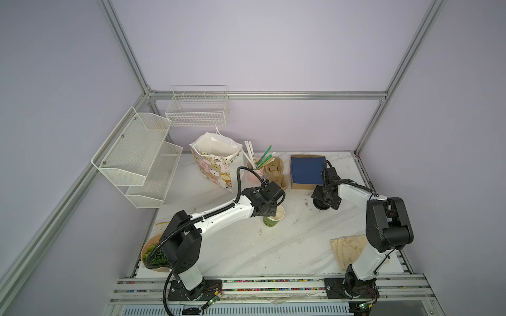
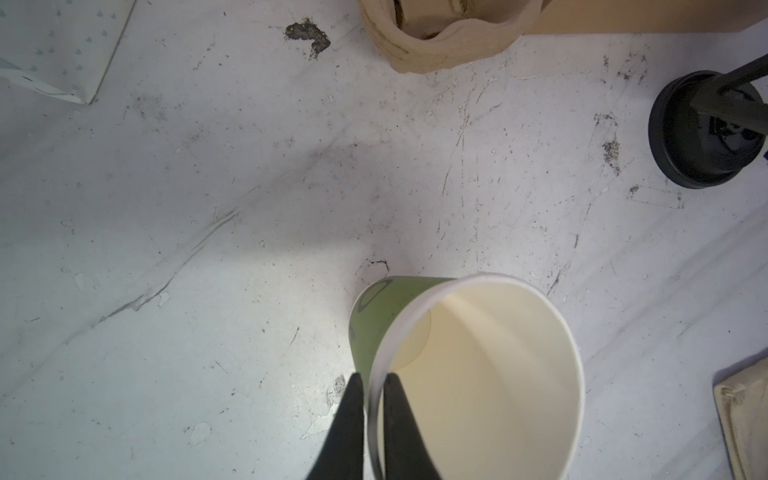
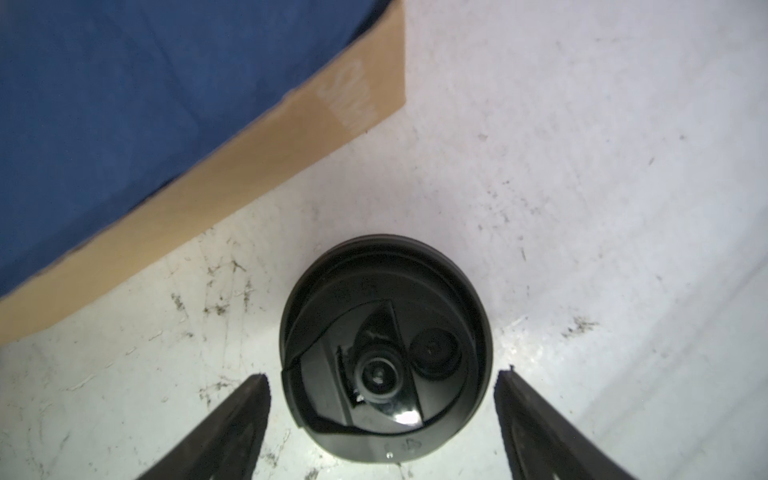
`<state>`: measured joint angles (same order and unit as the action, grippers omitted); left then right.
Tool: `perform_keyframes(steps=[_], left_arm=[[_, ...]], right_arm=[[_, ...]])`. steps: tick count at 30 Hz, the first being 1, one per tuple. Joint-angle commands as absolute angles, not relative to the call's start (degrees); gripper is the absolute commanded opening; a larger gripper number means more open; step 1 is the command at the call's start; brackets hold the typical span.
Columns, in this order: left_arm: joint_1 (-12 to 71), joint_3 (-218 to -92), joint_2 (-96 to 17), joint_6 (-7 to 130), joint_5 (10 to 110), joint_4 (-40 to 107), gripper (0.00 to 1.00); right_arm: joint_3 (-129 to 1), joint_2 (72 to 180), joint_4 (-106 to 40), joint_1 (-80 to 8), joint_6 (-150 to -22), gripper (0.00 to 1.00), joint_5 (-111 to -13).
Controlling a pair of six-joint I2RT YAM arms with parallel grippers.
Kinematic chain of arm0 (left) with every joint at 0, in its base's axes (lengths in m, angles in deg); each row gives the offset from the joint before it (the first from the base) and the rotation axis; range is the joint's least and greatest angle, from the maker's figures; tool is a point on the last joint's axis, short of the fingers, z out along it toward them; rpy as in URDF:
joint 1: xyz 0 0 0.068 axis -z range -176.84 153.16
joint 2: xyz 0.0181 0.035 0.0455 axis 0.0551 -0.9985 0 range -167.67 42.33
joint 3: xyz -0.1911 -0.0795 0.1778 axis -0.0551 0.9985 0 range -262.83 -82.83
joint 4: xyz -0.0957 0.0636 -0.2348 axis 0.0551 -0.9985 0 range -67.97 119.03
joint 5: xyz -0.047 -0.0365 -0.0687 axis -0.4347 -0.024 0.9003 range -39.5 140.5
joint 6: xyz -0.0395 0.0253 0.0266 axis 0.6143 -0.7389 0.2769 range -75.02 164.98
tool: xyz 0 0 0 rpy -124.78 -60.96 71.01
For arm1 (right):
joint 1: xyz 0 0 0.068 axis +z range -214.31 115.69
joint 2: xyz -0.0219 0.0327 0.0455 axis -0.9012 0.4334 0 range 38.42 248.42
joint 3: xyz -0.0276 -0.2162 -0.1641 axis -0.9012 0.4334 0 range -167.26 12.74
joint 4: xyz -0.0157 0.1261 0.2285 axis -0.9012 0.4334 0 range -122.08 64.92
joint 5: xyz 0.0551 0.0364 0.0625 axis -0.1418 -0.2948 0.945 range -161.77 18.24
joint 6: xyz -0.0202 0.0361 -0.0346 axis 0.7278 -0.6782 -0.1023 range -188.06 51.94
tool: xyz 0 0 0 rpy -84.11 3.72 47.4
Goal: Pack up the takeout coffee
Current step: 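Close right gripper on black lid while left gripper releases cup, lifts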
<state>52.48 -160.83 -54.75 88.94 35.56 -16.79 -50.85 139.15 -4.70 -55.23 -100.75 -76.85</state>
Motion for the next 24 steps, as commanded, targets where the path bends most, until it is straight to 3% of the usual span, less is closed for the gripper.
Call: perform_keyframes(steps=[1, 11, 21, 24], left_arm=[[52.90, -159.87, -55.11, 88.85, 34.02, -15.53, 0.13], [52.91, -161.18, -54.71, 87.87, 32.40, -15.87, 0.22], [52.82, -163.64, -51.51, 85.03, 26.53, -18.68, 0.43], [52.70, -163.74, -50.29, 84.11, 24.66, -18.96, 0.55]], right_arm=[[-52.06, 140.47, -4.57, -55.54, -100.24, 0.88, -77.10], [-51.62, 140.64, -5.27, -55.57, -99.75, 0.82, -76.51], [-50.77, 140.82, -5.53, -55.56, -99.44, 0.82, -75.56], [-50.77, 140.98, -5.53, -55.58, -99.36, 0.83, -75.76]])
